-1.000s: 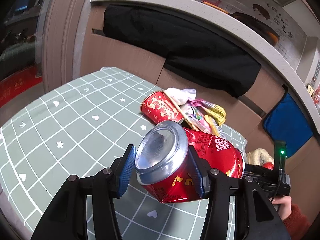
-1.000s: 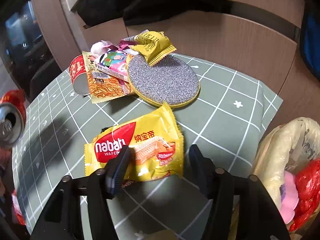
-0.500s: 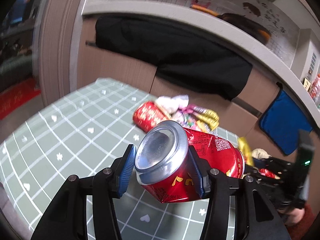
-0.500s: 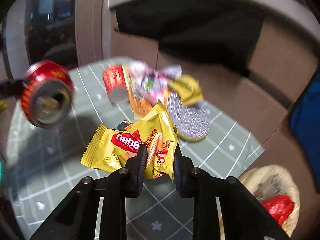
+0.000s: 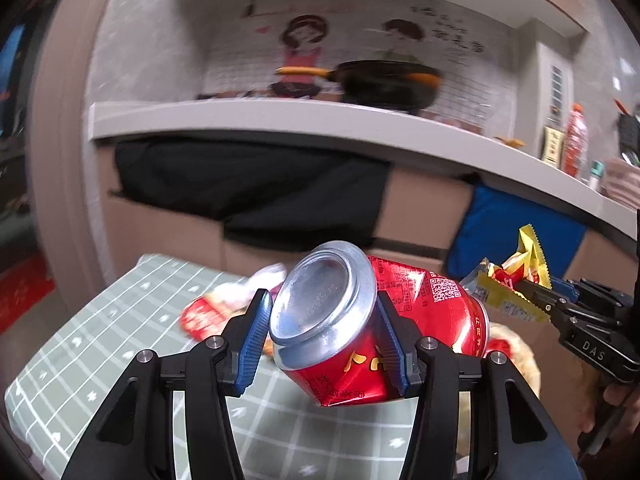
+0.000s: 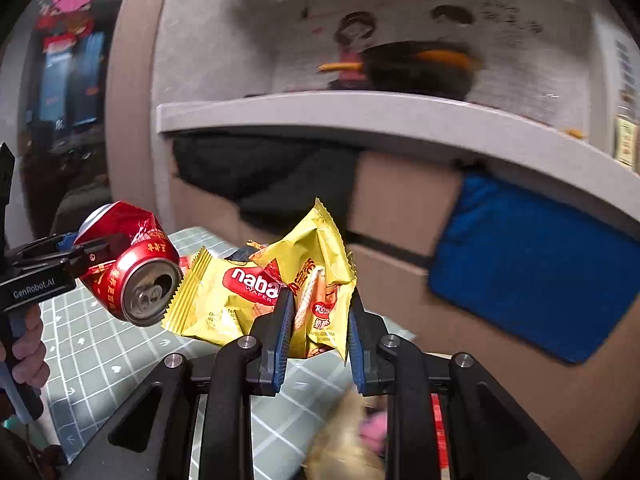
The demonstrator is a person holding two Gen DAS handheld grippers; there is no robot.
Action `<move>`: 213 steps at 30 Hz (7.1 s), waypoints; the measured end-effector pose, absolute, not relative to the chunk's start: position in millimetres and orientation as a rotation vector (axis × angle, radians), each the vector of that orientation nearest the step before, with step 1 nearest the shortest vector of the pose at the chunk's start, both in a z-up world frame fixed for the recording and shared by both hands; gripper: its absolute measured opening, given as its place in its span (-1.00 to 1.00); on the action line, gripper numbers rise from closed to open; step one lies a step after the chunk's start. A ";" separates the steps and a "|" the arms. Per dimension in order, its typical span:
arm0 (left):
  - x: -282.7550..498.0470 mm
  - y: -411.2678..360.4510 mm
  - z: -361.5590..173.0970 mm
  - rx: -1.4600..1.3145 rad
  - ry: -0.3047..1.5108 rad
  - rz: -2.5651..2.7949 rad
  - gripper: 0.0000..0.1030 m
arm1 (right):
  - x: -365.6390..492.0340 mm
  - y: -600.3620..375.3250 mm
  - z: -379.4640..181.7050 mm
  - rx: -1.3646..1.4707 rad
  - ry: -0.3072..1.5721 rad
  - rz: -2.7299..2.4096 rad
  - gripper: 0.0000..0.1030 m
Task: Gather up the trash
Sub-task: 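Carry can and wrapper over the bin and open both tools, then move both open tools back toward the remaining trash on the table, then grasp the pink-yellow snack wrapper with the right tool, then grasp the white tissue bundle with the right tool while the left tool reaches the red cup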
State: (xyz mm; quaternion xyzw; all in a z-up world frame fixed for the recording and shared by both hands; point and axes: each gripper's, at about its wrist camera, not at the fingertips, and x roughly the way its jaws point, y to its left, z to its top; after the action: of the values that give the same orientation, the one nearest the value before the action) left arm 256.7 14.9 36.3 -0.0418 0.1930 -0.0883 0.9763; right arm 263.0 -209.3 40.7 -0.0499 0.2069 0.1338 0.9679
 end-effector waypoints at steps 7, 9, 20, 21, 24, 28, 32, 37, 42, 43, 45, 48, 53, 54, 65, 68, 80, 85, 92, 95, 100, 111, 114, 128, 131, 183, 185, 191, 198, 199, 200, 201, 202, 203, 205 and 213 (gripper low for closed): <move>270.9 -57.6 43.9 -0.036 0.393 -0.297 0.01 | 240.1 -266.4 41.4 -0.065 0.393 0.160 -0.56; 277.2 -74.0 41.3 -0.039 0.401 -0.327 0.01 | 237.1 -283.8 38.1 -0.048 0.393 0.128 -0.56; 314.2 -152.1 -10.3 0.001 0.560 -0.440 0.01 | 247.8 -349.4 -4.7 0.058 0.476 0.049 -0.56; 319.4 -157.7 -17.8 0.003 0.580 -0.445 0.01 | 251.1 -354.4 -10.5 0.068 0.489 0.047 -0.56; 332.6 -172.0 -34.8 0.003 0.627 -0.460 0.01 | 259.4 -364.1 -24.0 0.082 0.516 0.036 -0.56; 346.8 -185.9 -51.6 0.019 0.659 -0.479 0.01 | 271.8 -374.0 -40.1 0.091 0.552 0.023 -0.55; 359.1 -197.3 -69.5 0.023 0.702 -0.506 0.01 | 282.3 -384.2 -56.6 0.110 0.590 0.006 -0.55; 373.1 -206.4 -86.4 -0.021 0.774 -0.599 0.02 | 288.6 -394.4 -71.5 0.132 0.623 -0.014 -0.55; 378.9 -208.6 -91.2 -0.034 0.771 -0.603 0.03 | 295.4 -399.1 -77.4 0.149 0.636 -0.028 -0.54; 378.9 -208.3 -91.3 -0.028 0.773 -0.604 0.05 | 296.2 -398.6 -77.7 0.149 0.636 -0.030 -0.54; 379.3 -209.7 -93.1 0.000 0.786 -0.618 0.06 | 296.6 -396.7 -77.3 0.145 0.635 -0.035 -0.54; 377.7 -206.4 -91.5 0.014 0.777 -0.610 0.06 | 296.5 -393.8 -75.3 0.142 0.630 -0.037 -0.53; 377.3 -183.5 -76.8 -0.025 0.747 -0.554 0.05 | 303.0 -373.4 -74.8 0.108 0.662 0.021 -0.53; 377.2 -180.2 -74.9 -0.031 0.749 -0.558 0.05 | 304.5 -369.0 -74.6 0.099 0.664 0.027 -0.52; 381.3 -190.2 -70.3 -0.127 0.791 -0.698 0.06 | 301.5 -377.9 -58.8 0.109 0.640 -0.065 -0.51; 381.3 -194.3 -71.4 -0.136 0.790 -0.717 0.06 | 299.3 -378.5 -54.5 0.100 0.630 -0.081 -0.51; 374.5 -189.5 -73.5 -0.159 0.789 -0.717 0.31 | 301.2 -372.3 -57.4 0.109 0.640 -0.065 -0.48; 373.8 -160.9 -57.7 -0.146 0.716 -0.623 0.32 | 307.3 -354.4 -70.9 0.117 0.704 0.049 -0.42; 365.2 -101.4 -49.7 -0.139 0.688 -0.451 0.32 | 342.9 -329.7 -119.6 0.110 0.885 0.084 -0.42; 353.7 -81.7 -41.4 -0.103 0.645 -0.397 0.32 | 355.8 -327.9 -140.6 0.120 0.963 0.077 -0.42; 340.6 -45.8 -30.1 -0.127 0.634 -0.356 0.31 | 362.3 -326.0 -158.7 0.154 1.025 0.055 -0.39; 328.0 -0.2 -32.9 -0.204 0.645 -0.283 0.20 | 328.7 -324.4 -100.7 0.151 0.870 0.024 0.25; 319.1 13.1 -25.5 -0.226 0.623 -0.258 0.19 | 317.9 -314.9 -74.9 0.119 0.815 0.025 0.25; 235.4 107.3 74.3 -0.281 0.387 -0.128 0.19 | 271.9 -194.1 77.9 0.051 0.541 0.267 0.16; 221.3 132.2 97.1 -0.263 0.324 -0.073 0.19 | 267.3 -162.4 110.7 0.028 0.466 0.307 0.16; 430.9 186.4 -67.3 -0.335 0.658 -0.202 0.15 | 503.1 -71.3 -101.2 -0.006 0.825 0.531 -0.49; 431.9 181.2 -64.8 -0.332 0.654 -0.210 0.15 | 489.4 -80.8 -86.6 0.015 0.789 0.519 -0.50; 461.3 158.9 -62.3 -0.353 0.681 -0.207 0.15 | 463.3 -106.3 -56.1 0.068 0.740 0.458 -0.49; 521.2 133.6 -93.8 -0.271 0.813 -0.046 0.15 | 454.8 -124.8 -56.3 0.108 0.725 0.429 -0.49; 524.7 131.9 -99.8 -0.261 0.845 -0.031 0.13 | 454.1 -127.6 -58.7 0.120 0.728 0.432 -0.49; 527.2 129.7 -107.4 -0.246 0.887 -0.010 0.11 | 455.5 -125.8 -62.8 0.126 0.732 0.432 -0.48; 527.0 128.4 -112.3 -0.232 0.908 -0.002 0.11 | 455.2 -127.7 -64.9 0.130 0.735 0.433 -0.48; 524.4 125.2 -114.0 -0.196 0.911 0.003 0.11 | 455.1 -128.2 -67.2 0.132 0.736 0.434 -0.48; 521.2 123.1 -112.3 -0.174 0.901 -0.002 0.11 | 454.0 -130.6 -69.0 0.129 0.736 0.438 -0.48; 515.1 120.3 -111.5 -0.138 0.907 -0.008 0.11 | 450.4 -132.6 -71.1 0.118 0.732 0.435 -0.47; 478.5 123.1 -121.9 -0.135 1.011 -0.122 -0.28 | 445.2 -118.3 -72.6 0.093 0.757 0.497 -0.34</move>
State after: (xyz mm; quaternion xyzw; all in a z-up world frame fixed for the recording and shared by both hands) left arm 478.5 123.1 -121.9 -0.0648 0.4837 -0.0583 0.8709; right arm 445.2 -118.3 -72.6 0.0448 0.3656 0.2400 0.8982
